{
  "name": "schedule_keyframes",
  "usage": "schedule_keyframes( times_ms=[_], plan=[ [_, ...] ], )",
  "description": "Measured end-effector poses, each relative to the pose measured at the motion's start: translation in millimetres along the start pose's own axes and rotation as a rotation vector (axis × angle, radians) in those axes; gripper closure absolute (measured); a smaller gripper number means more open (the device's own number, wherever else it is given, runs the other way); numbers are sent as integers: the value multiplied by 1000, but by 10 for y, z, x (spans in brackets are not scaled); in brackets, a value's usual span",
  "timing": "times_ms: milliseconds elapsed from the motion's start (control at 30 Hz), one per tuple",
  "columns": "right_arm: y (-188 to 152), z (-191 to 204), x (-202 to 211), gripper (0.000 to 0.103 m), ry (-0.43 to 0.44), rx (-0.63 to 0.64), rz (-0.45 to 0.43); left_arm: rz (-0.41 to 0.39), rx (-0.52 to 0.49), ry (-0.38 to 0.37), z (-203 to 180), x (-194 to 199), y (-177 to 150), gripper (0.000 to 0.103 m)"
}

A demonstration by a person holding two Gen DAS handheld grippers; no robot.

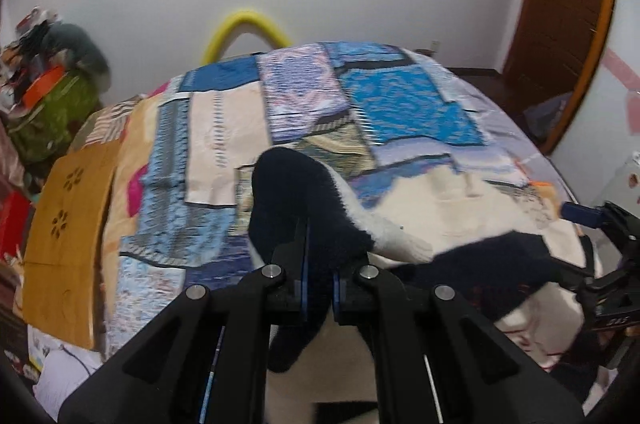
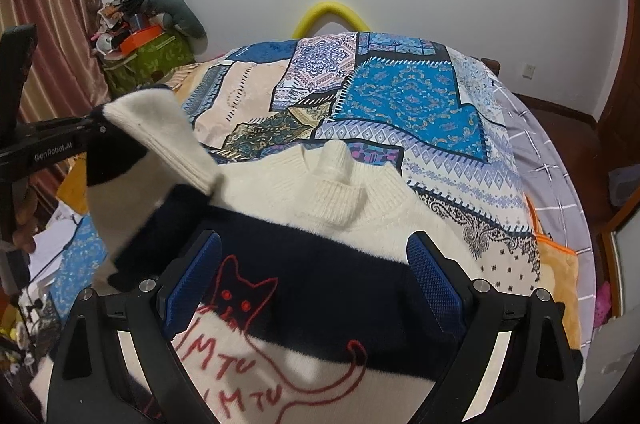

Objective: Fold small clothes
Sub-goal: 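Fold the held sleeve across the sweater body with the left gripper, then release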

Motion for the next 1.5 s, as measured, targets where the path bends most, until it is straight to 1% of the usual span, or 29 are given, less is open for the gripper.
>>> schedule_keyframes(
  times_ms=[167, 367, 467, 567, 633, 700, 733, 767, 800, 833, 867, 1000, 1067, 1100, 1133, 1267, 1300, 1333, 1400, 1500],
  plan=[
    [-37, -5, 33, 10, 27, -22, 11, 20, -31, -75, -400, 53, -99, 96],
    [-119, -47, 34, 10, 38, -44, 36, 46, -80, -133, -760, 75, -239, 96],
    [-175, -75, -29, 10, 52, -65, 68, 67, -109, -136, -863, 76, -332, 95],
    [-224, -71, -82, 10, 56, -74, 92, 94, -127, -116, -871, 63, -419, 94],
    [-238, -46, -121, 10, 71, -80, 105, 121, -119, -106, -810, 54, -469, 91],
    [-253, 0, -151, 10, 90, -88, 116, 138, -101, -108, -741, 63, -504, 85],
    [-256, 27, -181, 10, 96, -90, 125, 143, -89, -104, -681, 74, -521, 78],
    [-261, 56, -205, 10, 96, -87, 132, 144, -80, -101, -638, 82, -532, 68],
    [-262, 87, -229, 10, 97, -82, 137, 142, -69, -92, -581, 94, -542, 61],
    [-266, 116, -250, 10, 98, -77, 142, 134, -54, -73, -499, 119, -549, 50],
    [-265, 155, -284, 10, 101, -70, 150, 124, -44, -63, -446, 147, -557, 45],
    [-259, 273, -407, 10, 122, -63, 177, 103, -15, -50, -242, 251, -559, 42],
    [-260, 319, -478, 11, 132, -62, 190, 91, 0, -44, -140, 310, -552, 39],
    [-263, 335, -501, 14, 134, -62, 194, 84, 4, -39, -103, 335, -552, 37],
    [-269, 356, -531, 19, 136, -60, 200, 75, 7, -32, -60, 367, -551, 37],
    [-289, 422, -642, 31, 148, -67, 228, 48, 12, -2, 110, 468, -567, 34],
    [-290, 437, -661, 38, 151, -67, 232, 43, 15, 7, 157, 483, -574, 33],
    [-292, 451, -688, 41, 156, -68, 238, 38, 21, 16, 211, 495, -581, 33],
    [-288, 473, -742, 43, 161, -71, 248, 32, 30, 35, 311, 496, -594, 32],
    [-287, 509, -811, 48, 164, -68, 259, 35, 43, 72, 461, 449, -633, 32]
  ],
)
Point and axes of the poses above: each gripper's, at about its wrist camera, not at the fingertips, and x roughly against the way its jaws point, z to its left, y to its top, the point moved 6 cm from there along -x, roughly the way its jaws point, and after that the axes turned 5 degrees about y, right-handed, at the moved point
